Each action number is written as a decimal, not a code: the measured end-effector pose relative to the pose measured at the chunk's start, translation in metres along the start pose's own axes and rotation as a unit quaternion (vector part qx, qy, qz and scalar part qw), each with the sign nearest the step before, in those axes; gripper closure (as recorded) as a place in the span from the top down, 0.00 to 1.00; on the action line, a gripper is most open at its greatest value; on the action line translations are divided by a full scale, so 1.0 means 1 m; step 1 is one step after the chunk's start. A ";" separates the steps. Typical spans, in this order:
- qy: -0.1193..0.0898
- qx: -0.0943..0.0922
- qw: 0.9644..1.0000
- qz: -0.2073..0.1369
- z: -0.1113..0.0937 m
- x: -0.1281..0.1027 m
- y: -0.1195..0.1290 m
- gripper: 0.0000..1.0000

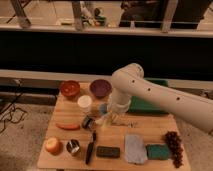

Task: Place banana in plastic cup

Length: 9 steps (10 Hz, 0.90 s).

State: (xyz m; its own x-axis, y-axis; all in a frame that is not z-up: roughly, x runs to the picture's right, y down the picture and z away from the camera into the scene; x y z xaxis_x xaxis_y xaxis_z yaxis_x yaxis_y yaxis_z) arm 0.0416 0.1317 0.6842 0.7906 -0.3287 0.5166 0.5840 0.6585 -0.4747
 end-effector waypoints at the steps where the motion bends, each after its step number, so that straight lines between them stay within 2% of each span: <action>1: 0.000 0.000 1.000 0.000 0.000 0.000 0.000 0.12; 6: 0.000 -0.001 1.000 -0.001 0.001 0.000 -0.001 0.12; 7: 0.001 -0.003 1.000 -0.004 0.004 -0.001 -0.005 0.12; 9: 0.003 -0.002 1.000 -0.010 0.012 -0.009 -0.030 0.12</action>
State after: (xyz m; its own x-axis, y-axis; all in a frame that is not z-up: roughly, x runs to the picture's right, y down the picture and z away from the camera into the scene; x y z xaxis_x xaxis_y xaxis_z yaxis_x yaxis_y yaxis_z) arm 0.0149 0.1235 0.7024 0.7803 -0.3454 0.5214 0.5999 0.6489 -0.4680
